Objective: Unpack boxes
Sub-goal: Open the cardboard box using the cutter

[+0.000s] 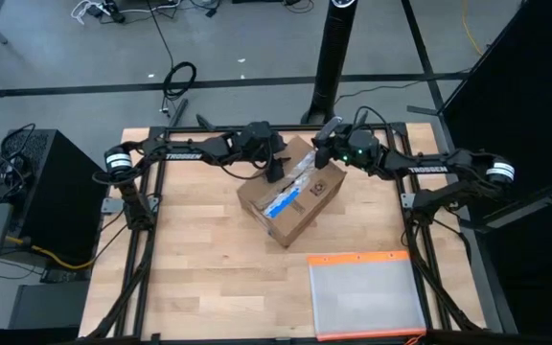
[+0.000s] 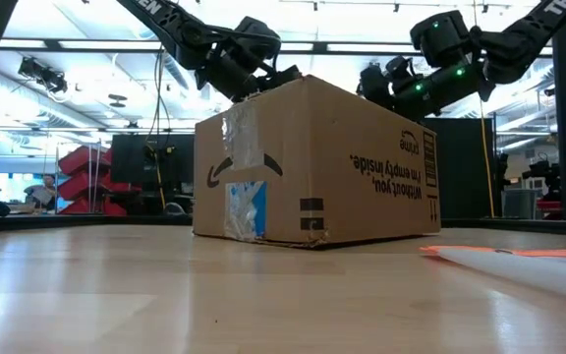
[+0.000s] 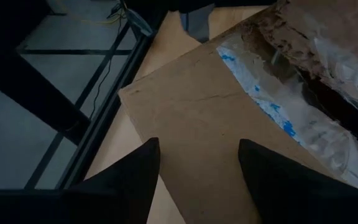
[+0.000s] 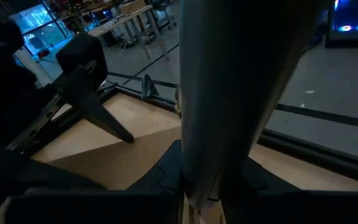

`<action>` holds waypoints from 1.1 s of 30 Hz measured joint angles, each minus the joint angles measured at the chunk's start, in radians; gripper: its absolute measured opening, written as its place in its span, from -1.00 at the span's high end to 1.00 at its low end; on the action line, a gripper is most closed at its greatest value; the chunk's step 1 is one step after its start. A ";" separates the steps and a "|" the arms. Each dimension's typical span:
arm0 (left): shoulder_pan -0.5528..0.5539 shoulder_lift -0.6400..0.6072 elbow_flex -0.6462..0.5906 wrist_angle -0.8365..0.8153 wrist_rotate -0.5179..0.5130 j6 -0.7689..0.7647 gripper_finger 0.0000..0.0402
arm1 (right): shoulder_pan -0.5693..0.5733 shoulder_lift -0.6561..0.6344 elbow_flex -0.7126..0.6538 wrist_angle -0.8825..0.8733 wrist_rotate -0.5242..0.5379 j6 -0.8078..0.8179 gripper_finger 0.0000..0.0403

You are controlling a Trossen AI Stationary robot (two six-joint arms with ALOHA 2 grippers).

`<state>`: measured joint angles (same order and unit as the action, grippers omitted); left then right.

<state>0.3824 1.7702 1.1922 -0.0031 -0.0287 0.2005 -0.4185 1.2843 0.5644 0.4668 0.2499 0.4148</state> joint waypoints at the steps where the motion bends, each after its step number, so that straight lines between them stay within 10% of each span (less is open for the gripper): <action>1: 0.001 0.000 0.001 -0.007 -0.003 -0.001 -0.06 | 0.005 -0.006 0.000 -0.010 0.004 0.003 0.79; 33: -0.071 -0.177 -0.011 -0.180 -0.087 -0.105 -0.06 | 0.157 -0.051 -0.001 0.016 0.207 0.076 0.79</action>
<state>0.3110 1.5928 1.1816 -0.1829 -0.1158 0.0952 -0.2615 1.2335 0.5632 0.4824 0.4568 0.4911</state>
